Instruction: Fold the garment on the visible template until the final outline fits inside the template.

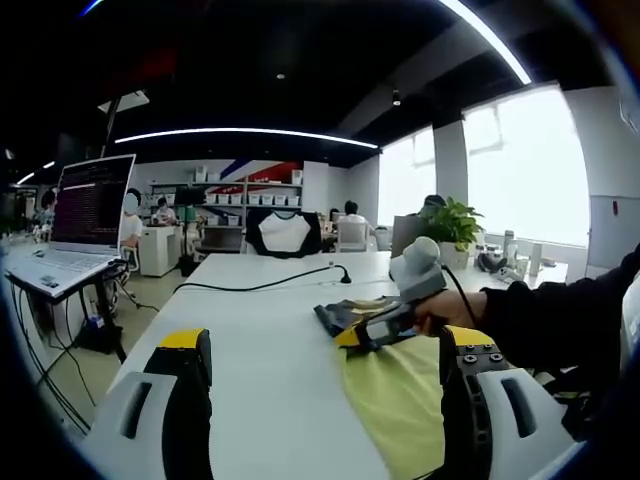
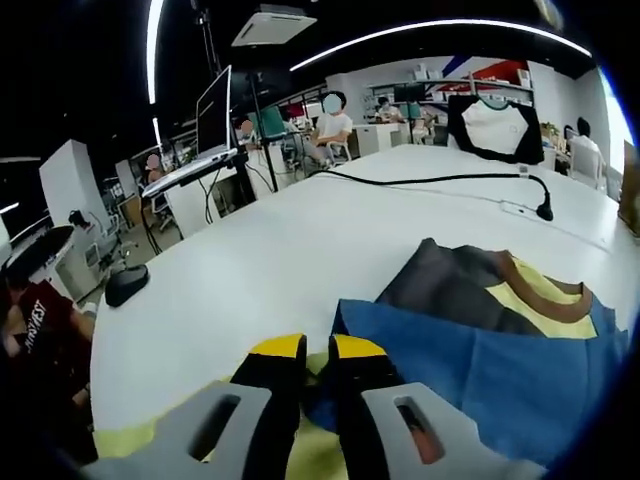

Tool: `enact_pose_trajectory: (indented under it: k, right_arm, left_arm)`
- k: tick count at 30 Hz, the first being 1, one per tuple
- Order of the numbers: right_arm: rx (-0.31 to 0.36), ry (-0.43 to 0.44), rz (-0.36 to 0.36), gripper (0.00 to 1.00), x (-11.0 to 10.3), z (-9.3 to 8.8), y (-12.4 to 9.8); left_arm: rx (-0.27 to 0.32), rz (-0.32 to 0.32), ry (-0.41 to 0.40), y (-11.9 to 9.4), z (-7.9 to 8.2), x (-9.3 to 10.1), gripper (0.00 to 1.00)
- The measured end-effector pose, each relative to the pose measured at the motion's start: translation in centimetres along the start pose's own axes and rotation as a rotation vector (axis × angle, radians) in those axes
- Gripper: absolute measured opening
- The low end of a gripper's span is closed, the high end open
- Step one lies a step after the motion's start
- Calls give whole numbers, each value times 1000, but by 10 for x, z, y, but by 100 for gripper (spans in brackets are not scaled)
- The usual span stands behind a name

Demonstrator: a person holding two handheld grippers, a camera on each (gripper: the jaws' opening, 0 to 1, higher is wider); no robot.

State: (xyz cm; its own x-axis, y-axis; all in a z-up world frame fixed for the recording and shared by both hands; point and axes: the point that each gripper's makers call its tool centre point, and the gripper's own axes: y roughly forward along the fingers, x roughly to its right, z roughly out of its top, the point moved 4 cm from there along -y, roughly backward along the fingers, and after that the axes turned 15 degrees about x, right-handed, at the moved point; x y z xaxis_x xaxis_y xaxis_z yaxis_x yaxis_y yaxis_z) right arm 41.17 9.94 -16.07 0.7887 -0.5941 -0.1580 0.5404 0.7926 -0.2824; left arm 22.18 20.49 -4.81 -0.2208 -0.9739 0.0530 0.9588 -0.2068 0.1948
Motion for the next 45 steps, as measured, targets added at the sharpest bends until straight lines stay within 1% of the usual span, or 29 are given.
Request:
enact_pose_trajectory:
  k: [4,6,7,8,10,12,16,18,20,21,23,26,28,29,31,34,35,37,39,41,42,43,44,45]
  right_arm:
    - [-6,6,26,7,-8,-2,2]
    - [-4,-40,91,8,-16,0,3]
    - [33,-63,92,8,-17,6,2]
    - [56,-67,90,8,-16,11,1]
    - [80,-76,86,8,-14,18,-5]
    - [101,-87,65,9,-8,27,-11]
    - [144,-65,40,9,6,44,-24]
    - [154,-78,18,9,13,47,-28]
    - [141,-99,3,9,18,44,-29]
    - [108,-116,-4,9,21,37,-29]
    - [80,-118,-17,9,27,26,-29]
    - [47,-118,-34,9,34,12,-27]
    - [25,-129,-51,9,39,3,-27]
    - [16,-140,-74,9,42,-3,-27]
    - [-2,-156,-80,9,43,-12,-27]
    - [7,-144,-76,8,41,-18,-28]
    - [24,-171,-75,8,41,-16,-28]
    - [31,-170,-81,8,40,-16,-29]
    - [51,-187,-87,8,40,-16,-29]
    - [45,-192,-77,8,41,-14,-29]
    - [41,-180,-55,10,40,-13,-30]
    - [81,-178,-17,14,36,-9,-28]
    - [120,-179,-31,20,36,-4,-31]
    - [113,-193,-39,21,36,-4,-36]
  left_arm:
    - [-1,-2,-3,0,0,0,100]
    - [1,-2,-3,-1,0,0,100]
    - [1,1,-5,-1,0,-1,100]
    - [0,1,-5,-1,0,-1,100]
    - [-1,4,-5,-1,0,-3,100]
    - [-2,6,-6,-1,-1,-3,100]
    - [-7,3,-7,0,-2,-2,100]
    - [-5,2,-5,0,-2,-1,100]
    - [-6,2,-5,0,-2,-1,100]
    - [-8,2,-6,0,-2,-1,100]
    - [-10,1,-4,0,-3,-1,100]
    - [-9,1,-5,0,-3,0,100]
    - [-11,3,-5,0,-3,-1,100]
    - [-12,3,-6,0,-4,-1,100]
    - [-12,5,-7,0,-4,-2,100]
    - [-15,8,-9,0,-5,-3,100]
    - [-15,7,-9,0,-5,-3,100]
    - [-15,9,-9,0,-5,-4,100]
    - [-15,8,-7,1,-5,-4,100]
    - [-19,8,-6,3,-7,-6,100]
    - [-21,7,-5,3,-9,-6,100]
    - [-18,9,-7,4,-9,-6,100]
    - [-2,12,-17,5,-7,-6,100]
    - [19,-1,-34,7,-5,-3,100]
